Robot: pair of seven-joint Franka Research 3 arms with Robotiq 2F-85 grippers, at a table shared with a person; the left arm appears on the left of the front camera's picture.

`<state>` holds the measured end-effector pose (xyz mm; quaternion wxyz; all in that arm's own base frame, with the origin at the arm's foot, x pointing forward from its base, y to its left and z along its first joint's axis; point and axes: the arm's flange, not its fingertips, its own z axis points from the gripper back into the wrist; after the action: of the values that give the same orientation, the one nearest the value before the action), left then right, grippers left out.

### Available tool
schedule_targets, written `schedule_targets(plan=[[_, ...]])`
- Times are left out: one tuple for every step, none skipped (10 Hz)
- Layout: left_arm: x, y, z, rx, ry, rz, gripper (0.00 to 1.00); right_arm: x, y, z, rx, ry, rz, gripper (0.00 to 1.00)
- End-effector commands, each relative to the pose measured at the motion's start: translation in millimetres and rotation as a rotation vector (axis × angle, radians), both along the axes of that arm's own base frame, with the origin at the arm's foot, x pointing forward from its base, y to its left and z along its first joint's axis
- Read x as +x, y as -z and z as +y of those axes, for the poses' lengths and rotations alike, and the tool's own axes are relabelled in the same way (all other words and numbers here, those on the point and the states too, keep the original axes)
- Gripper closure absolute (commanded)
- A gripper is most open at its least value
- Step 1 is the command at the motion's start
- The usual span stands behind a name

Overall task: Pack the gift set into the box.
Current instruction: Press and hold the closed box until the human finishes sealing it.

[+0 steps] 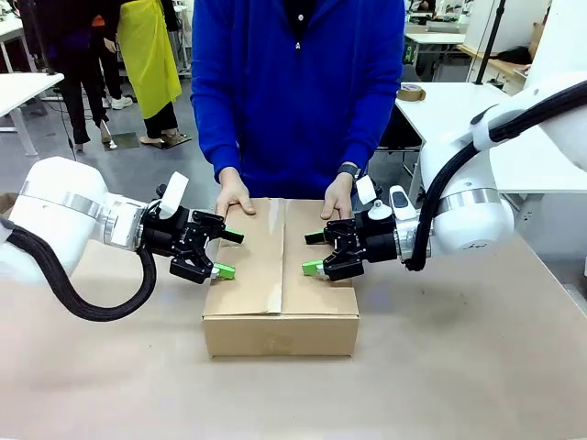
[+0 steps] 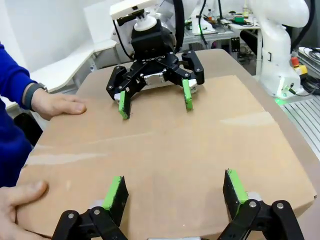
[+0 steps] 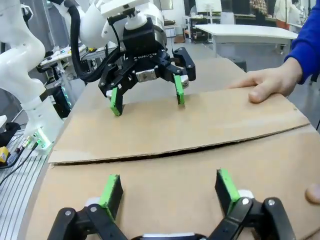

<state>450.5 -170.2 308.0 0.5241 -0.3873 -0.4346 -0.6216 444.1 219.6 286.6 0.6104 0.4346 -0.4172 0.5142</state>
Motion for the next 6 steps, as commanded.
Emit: schedule_targets(plan=[[3.6,0.2,-6.5,0.007,-0.047,0.028,0.00,4.7,6.6,-0.7,-0.061,-0.010,0.030,0.00],[2.5,2.5,-7.4,0.040,-0.012,0.020,0.00,5.0,6.6,-3.8,-0.059,0.002,0.028,0.00],[1.2,5.1,-9.5,0.068,0.018,0.027,0.00,5.1,6.4,-5.1,-0.052,0.005,0.029,0.00],[0.5,5.2,-12.3,0.079,0.026,0.012,0.00,1.0,-0.5,-1.2,-0.008,-0.008,-0.003,0.00],[-0.2,4.5,-14.3,0.082,0.033,0.033,0.00,1.0,-0.5,-1.2,-0.008,-0.008,-0.003,0.00],[0.0,-0.3,-5.7,0.033,0.004,0.018,0.00,1.0,-0.5,-1.2,-0.008,-0.008,-0.003,0.00]])
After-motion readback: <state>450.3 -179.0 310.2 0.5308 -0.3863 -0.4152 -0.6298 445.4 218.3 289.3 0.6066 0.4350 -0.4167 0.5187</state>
